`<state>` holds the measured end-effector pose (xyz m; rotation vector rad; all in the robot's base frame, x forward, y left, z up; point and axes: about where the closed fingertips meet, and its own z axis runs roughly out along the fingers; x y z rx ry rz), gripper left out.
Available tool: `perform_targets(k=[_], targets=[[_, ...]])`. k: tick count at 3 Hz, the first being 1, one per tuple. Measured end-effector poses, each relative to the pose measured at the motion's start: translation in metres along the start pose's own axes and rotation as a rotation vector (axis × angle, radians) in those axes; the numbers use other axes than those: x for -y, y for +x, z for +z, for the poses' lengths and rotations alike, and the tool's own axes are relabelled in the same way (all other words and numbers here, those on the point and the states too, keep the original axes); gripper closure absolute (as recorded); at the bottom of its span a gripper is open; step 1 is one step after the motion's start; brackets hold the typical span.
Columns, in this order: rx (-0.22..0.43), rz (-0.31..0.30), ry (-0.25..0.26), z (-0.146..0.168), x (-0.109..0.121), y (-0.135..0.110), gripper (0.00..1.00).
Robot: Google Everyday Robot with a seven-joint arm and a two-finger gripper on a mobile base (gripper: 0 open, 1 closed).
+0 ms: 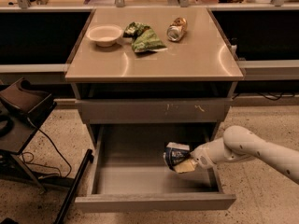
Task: Place blue chip bag into middle drawer
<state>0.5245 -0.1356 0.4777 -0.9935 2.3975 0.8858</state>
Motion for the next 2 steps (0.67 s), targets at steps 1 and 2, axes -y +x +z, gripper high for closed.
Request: perform_targets(k=[1,2], targets=[[-0.027,0.044,-0.051,0.022,0.013,0.007,1.0],[-0.069,0.141,-0.096,0.06,0.039,0.031,1.0]])
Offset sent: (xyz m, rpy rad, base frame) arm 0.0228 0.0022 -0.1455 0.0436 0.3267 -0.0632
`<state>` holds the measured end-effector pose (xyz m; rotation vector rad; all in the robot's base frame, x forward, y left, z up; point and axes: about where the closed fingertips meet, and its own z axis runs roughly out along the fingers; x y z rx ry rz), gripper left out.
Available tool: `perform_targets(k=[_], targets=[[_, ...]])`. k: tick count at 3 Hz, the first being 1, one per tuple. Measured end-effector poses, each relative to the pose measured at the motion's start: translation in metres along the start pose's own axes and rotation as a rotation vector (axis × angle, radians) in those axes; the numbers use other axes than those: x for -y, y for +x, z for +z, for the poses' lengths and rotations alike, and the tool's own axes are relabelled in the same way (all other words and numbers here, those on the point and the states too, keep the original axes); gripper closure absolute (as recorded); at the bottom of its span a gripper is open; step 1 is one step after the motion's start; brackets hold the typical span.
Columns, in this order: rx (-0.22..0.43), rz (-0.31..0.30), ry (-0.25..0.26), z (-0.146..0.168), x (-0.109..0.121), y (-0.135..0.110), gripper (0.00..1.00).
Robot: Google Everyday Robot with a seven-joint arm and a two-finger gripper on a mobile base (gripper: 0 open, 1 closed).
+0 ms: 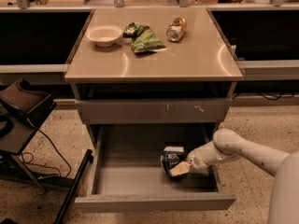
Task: Place blue chip bag into middle drawer
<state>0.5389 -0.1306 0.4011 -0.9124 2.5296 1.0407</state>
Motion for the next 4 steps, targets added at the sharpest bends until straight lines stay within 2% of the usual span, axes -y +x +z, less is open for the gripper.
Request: perform_targets(k=[1,2,4], targets=[[-0.021,0.081,-0.001,0.0212,0.0258,0.0182,1.0],[-0.022,0.085,-0.001,0.0208,0.0261,0.0187,0.81],[-0.022,0.085,-0.001,0.0208,0.0261,0.0187,0.37]])
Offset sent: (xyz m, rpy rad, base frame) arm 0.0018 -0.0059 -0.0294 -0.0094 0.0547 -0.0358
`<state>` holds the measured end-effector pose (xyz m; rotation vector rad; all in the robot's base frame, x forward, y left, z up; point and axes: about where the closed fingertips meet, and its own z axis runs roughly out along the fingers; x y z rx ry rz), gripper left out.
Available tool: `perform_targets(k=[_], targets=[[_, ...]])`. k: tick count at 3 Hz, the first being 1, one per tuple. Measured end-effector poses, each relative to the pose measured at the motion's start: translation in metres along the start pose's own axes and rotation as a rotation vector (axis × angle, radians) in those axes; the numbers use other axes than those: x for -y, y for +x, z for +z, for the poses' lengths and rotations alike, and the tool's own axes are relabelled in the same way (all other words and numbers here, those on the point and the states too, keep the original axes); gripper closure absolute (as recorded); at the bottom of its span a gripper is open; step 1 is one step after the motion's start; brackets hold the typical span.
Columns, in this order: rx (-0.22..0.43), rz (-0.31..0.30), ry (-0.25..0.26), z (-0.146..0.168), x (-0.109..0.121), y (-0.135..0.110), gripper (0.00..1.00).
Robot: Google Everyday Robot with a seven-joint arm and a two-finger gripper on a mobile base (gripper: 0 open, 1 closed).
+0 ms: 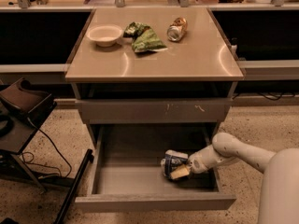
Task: Place blue chip bag into middle drawer
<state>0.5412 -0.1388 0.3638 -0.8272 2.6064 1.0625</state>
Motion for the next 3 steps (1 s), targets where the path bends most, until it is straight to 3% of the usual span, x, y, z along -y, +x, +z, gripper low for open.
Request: perform_targets(k=[1,2,3], targets=[[0.0,0.0,0.0,0.0001,0.0,0.0,0.12],[0.0,0.0,0.0,0.0001,0.0,0.0,0.0],[0.0,0.0,0.0,0.0001,0.0,0.0,0.0]])
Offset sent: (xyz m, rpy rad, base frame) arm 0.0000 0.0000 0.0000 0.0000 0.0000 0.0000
